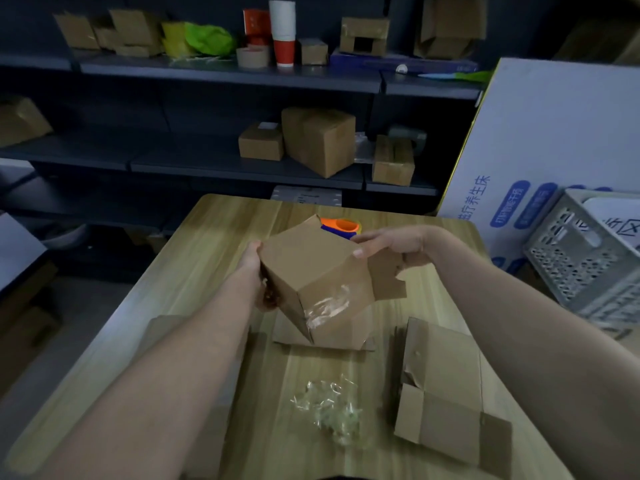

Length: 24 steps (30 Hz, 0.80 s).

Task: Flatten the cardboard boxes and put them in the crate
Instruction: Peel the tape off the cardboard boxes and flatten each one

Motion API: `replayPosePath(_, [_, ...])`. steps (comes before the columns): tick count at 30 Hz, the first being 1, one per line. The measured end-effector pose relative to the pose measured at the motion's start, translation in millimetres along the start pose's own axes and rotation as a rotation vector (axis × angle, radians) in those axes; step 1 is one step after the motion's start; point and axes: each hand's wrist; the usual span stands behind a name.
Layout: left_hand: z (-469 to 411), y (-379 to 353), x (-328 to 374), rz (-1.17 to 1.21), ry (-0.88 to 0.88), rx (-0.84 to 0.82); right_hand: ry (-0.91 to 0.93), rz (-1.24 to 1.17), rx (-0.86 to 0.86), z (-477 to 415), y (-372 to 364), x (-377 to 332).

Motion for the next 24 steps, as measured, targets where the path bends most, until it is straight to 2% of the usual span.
replayPosePath(4, [1.1,2.9,4.2,0.031,0.028,-0.047,0.02,-0.112,0.004,-2.5,6.6,3.0])
replayPosePath(8, [7.7,-2.2,7.1,0.067,-0.133,-0.189,-0.009,-0.148,0.119,-6.6,6.3,-6.5])
replayPosePath(11, [16.6,-10.8,8.2,-0.132,-0.313,-0.233,-0.044,-0.216,0.17,-11.1,6.7,-13.0])
replayPosePath(15, [22.3,-16.7,10.5,-0.248,-0.605,-0.139,-0.078,-0.361,0.271,-15.3,7.8,-18.2])
replayPosePath(17, [26.9,-18.7,9.4,-0.341,-0.716,-0.156,-0.118,-0.37,0.339,-17.8,7.2,-18.3])
replayPosePath(21, [23.3,-26.2,-0.9,-0.647,-0.829,-0.225,-0.183,-0.39,0.402,-28.7,-3.3,-10.8])
replayPosePath(24, [11.6,-31.2,-12.4,-1.006,-0.883,-0.158,-0.207,-0.359,0.46,-40.3,-14.6,2.5])
Point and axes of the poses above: each hand's wrist, its own z-axis away from the middle knuckle, its own y-axis out of the back of the hand, x = y × z, and after that the axes turned 6 degrees about -x, right-handed
